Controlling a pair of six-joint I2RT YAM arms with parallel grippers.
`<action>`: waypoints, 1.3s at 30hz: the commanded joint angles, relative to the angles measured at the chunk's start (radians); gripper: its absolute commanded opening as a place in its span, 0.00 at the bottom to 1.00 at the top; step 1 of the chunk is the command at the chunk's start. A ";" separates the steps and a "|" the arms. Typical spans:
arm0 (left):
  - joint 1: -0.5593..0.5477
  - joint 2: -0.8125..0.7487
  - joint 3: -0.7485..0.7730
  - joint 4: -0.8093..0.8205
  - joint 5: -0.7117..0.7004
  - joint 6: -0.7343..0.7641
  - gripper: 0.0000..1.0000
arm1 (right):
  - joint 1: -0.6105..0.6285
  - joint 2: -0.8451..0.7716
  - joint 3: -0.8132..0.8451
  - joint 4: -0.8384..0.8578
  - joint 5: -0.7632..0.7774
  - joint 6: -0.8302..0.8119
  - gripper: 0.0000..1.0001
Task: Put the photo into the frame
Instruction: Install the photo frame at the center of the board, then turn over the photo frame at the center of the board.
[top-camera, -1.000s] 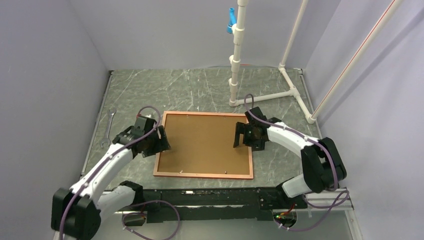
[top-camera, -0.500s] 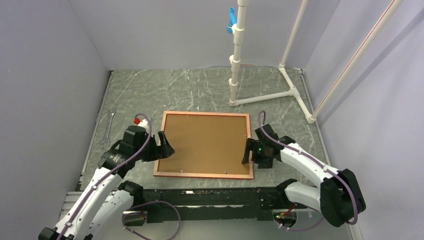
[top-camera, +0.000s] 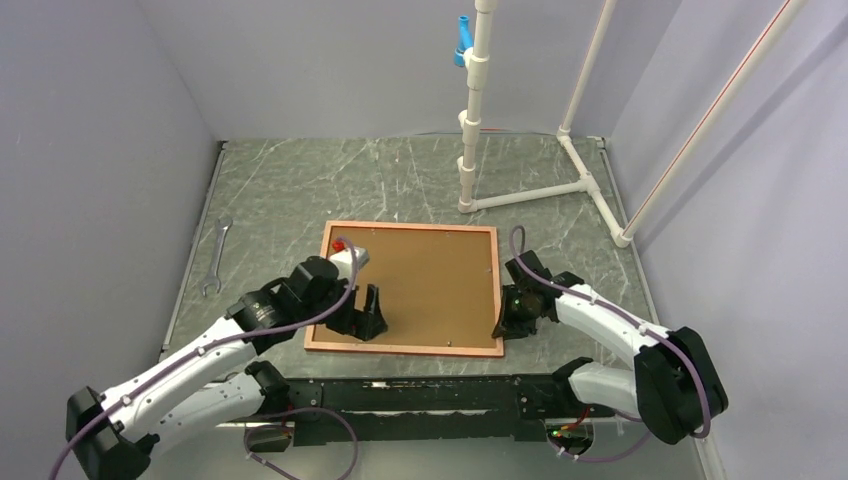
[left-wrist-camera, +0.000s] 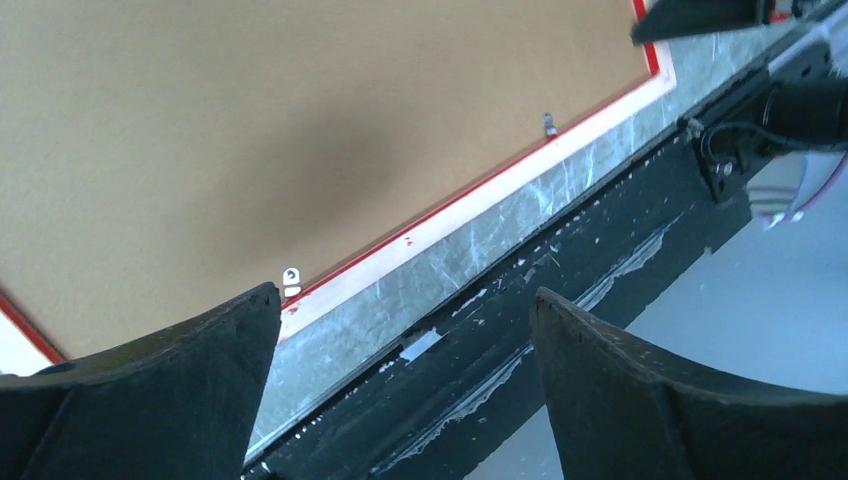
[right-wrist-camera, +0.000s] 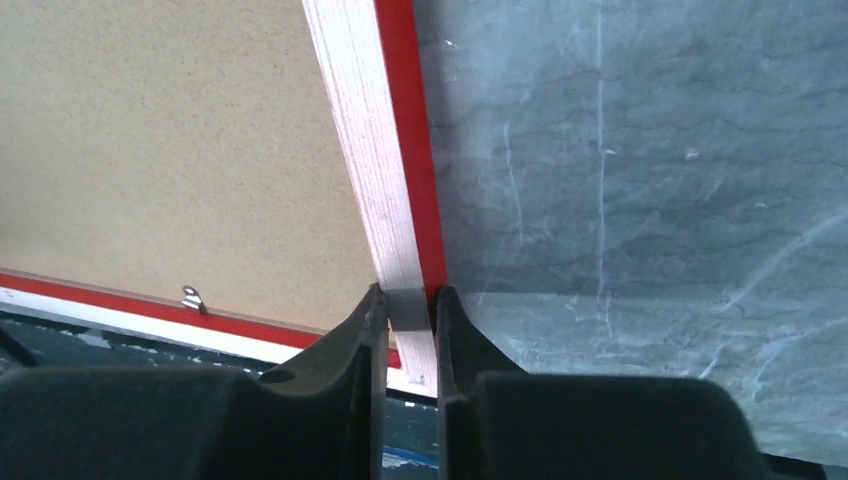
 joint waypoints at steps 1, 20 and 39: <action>-0.139 0.056 0.088 0.074 -0.126 0.077 0.99 | 0.007 0.032 0.059 0.008 0.037 -0.023 0.07; -0.699 0.513 0.354 -0.023 -0.717 0.209 0.99 | 0.004 -0.031 0.348 -0.211 -0.099 -0.085 0.00; -0.756 0.923 0.638 -0.567 -1.179 -0.149 0.92 | 0.005 -0.090 0.414 -0.275 -0.179 -0.084 0.00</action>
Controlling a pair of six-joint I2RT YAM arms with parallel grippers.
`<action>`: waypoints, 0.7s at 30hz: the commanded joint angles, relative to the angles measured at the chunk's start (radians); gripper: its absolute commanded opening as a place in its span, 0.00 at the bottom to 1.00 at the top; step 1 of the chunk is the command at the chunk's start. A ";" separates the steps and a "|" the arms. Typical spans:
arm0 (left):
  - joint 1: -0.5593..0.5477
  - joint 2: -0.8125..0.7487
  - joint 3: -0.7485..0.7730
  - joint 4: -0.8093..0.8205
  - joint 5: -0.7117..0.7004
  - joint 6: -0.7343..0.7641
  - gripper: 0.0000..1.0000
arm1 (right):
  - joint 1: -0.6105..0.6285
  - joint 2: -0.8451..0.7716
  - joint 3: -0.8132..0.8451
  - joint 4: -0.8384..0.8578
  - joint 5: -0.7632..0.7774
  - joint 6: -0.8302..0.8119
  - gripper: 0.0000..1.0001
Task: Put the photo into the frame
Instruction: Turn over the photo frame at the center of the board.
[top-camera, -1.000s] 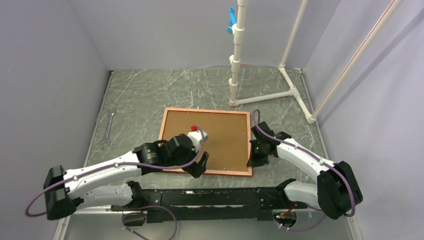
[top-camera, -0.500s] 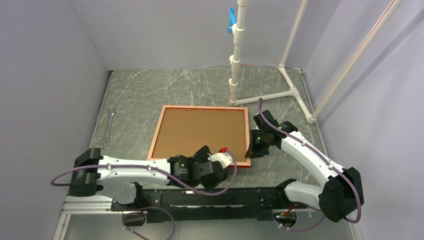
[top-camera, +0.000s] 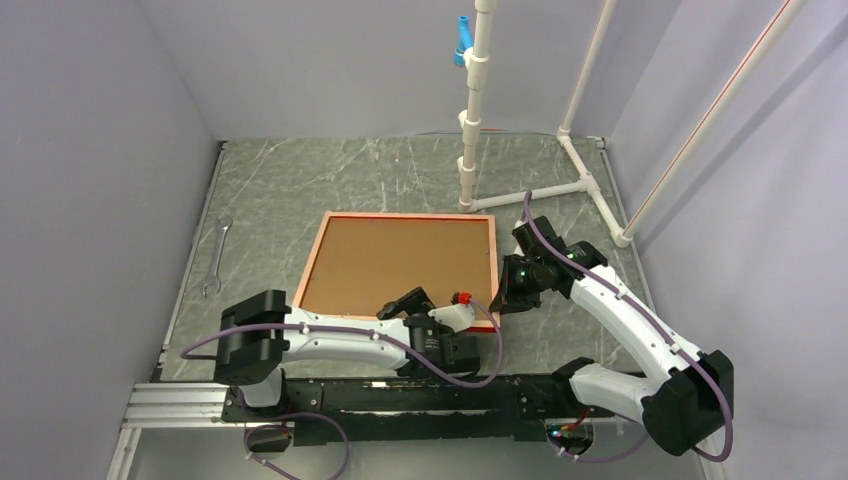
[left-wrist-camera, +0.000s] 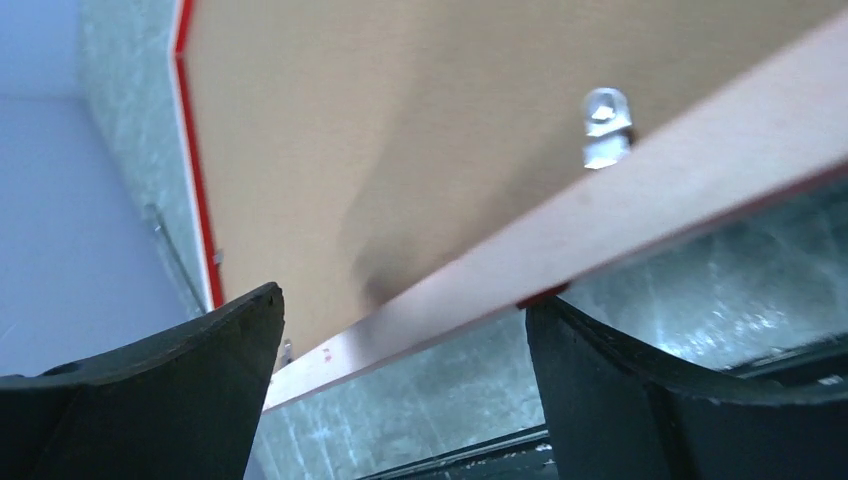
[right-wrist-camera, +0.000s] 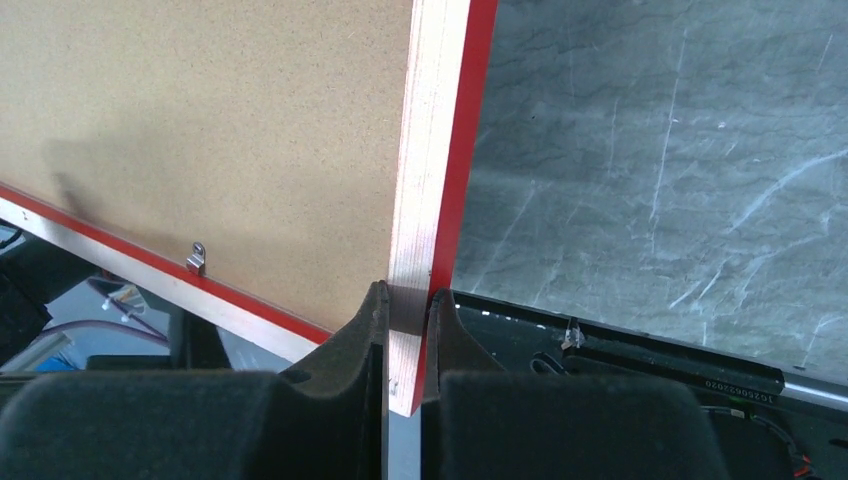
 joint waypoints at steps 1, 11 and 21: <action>-0.019 0.006 0.075 -0.218 -0.184 -0.168 0.91 | 0.003 -0.039 0.043 0.041 -0.111 -0.002 0.00; -0.019 -0.007 0.052 -0.190 -0.188 -0.111 0.50 | 0.002 -0.042 0.038 0.063 -0.141 0.000 0.00; -0.023 0.028 0.104 -0.341 -0.253 -0.218 0.27 | 0.001 -0.084 0.086 0.071 -0.143 -0.010 0.31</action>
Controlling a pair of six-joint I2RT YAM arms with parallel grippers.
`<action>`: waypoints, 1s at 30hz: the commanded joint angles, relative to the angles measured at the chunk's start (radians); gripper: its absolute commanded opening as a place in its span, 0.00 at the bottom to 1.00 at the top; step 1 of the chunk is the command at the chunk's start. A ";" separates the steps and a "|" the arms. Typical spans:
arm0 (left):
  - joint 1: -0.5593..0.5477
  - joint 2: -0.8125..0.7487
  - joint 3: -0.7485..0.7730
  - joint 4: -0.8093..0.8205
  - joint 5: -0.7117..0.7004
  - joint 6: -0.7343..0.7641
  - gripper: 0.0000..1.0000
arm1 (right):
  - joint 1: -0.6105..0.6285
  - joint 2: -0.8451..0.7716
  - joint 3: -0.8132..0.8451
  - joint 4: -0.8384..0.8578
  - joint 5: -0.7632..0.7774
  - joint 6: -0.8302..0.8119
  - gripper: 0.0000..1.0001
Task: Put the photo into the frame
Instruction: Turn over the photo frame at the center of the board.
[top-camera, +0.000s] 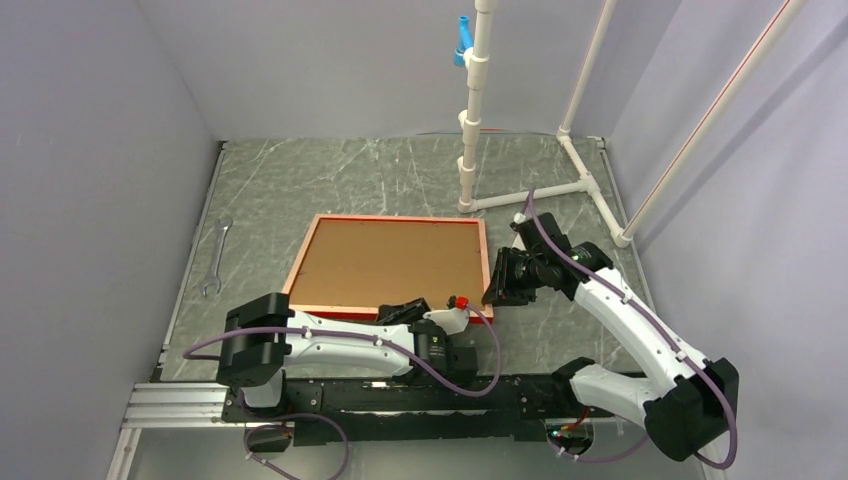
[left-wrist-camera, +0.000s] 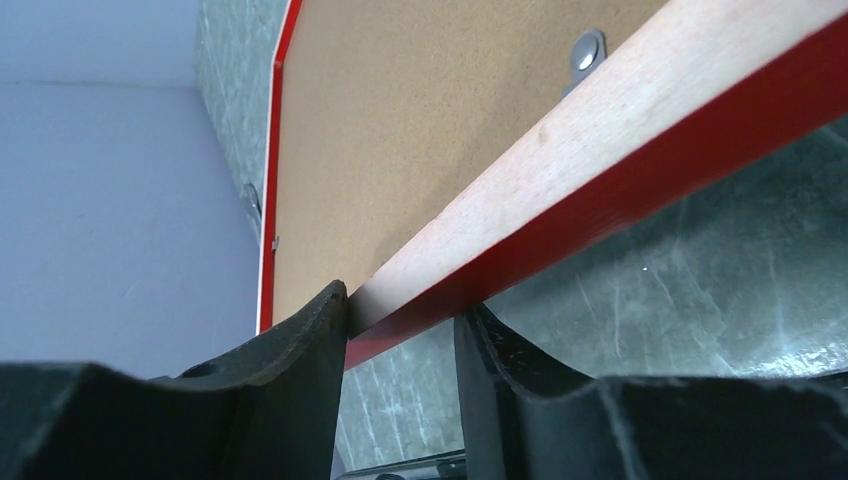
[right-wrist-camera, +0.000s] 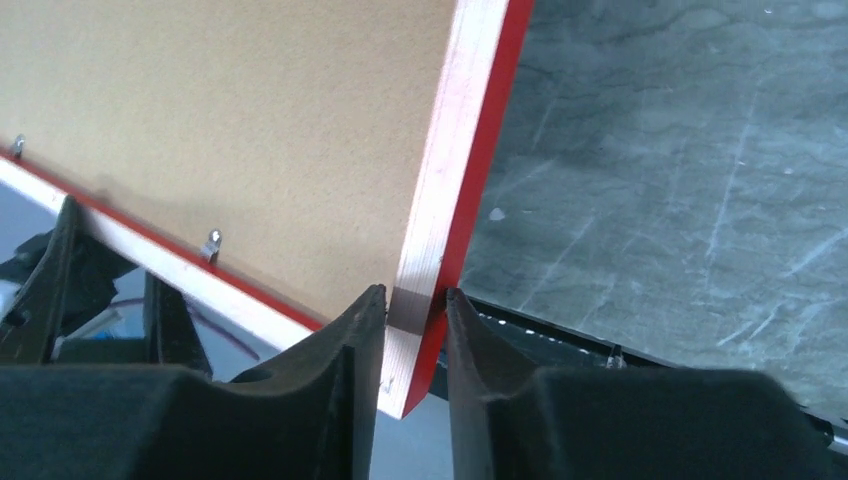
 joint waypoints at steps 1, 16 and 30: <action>0.011 -0.001 0.059 -0.115 -0.115 -0.119 0.24 | 0.004 -0.070 0.091 0.009 -0.073 -0.034 0.38; -0.002 -0.077 0.090 -0.153 -0.120 -0.119 0.00 | 0.003 -0.259 0.167 0.194 -0.030 -0.172 0.76; -0.002 -0.196 0.073 -0.097 -0.027 -0.059 0.00 | 0.003 -0.538 -0.062 0.576 -0.251 -0.549 0.78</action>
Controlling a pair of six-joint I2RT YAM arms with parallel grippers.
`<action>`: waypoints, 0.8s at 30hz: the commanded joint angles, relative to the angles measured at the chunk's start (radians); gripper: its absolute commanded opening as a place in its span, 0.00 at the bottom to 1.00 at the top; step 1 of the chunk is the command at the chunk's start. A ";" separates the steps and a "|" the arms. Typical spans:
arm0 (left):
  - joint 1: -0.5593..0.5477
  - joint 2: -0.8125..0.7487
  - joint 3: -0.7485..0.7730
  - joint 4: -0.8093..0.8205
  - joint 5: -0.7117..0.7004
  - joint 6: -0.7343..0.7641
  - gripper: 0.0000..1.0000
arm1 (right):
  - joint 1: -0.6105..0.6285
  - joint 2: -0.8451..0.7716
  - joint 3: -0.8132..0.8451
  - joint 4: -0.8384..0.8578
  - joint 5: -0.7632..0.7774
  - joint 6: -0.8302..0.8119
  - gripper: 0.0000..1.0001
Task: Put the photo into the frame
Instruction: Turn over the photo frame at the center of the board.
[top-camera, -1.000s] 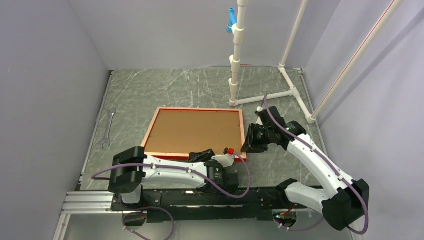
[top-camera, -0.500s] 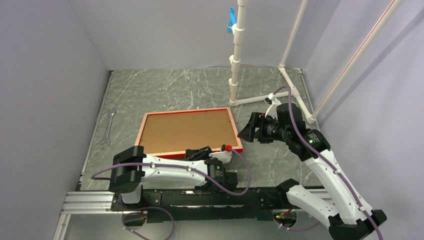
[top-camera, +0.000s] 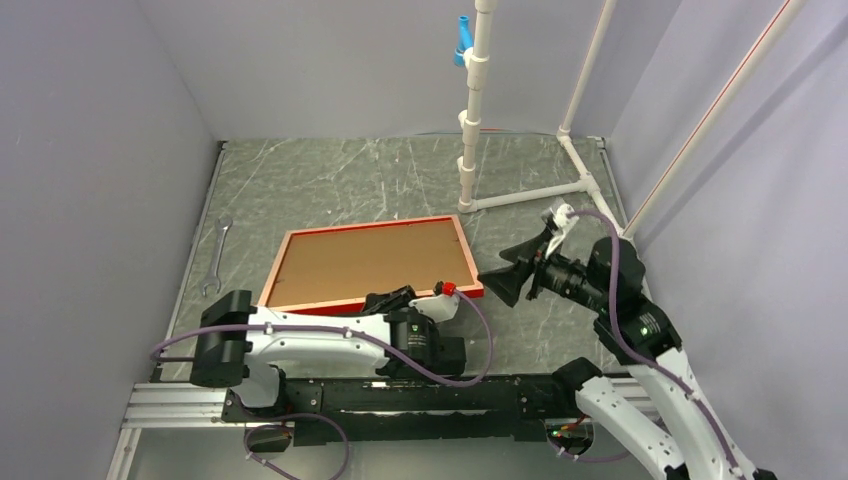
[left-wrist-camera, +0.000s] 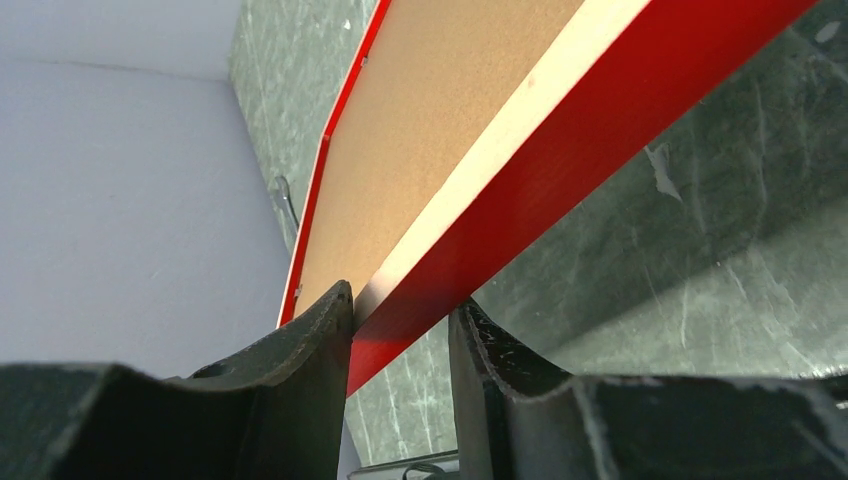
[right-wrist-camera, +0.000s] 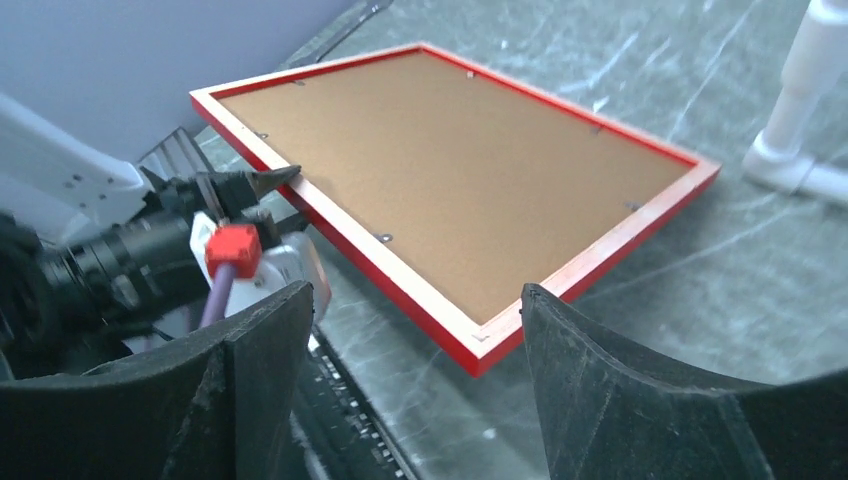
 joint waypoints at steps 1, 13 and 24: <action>-0.005 -0.104 0.021 0.068 -0.019 0.005 0.00 | 0.002 -0.132 -0.103 0.230 -0.065 -0.200 0.78; -0.006 -0.166 0.006 0.117 0.000 0.055 0.00 | 0.002 -0.344 -0.277 0.259 -0.234 -0.716 0.99; -0.004 -0.150 0.021 0.126 -0.001 0.060 0.00 | 0.004 -0.153 -0.246 0.125 -0.448 -1.024 0.99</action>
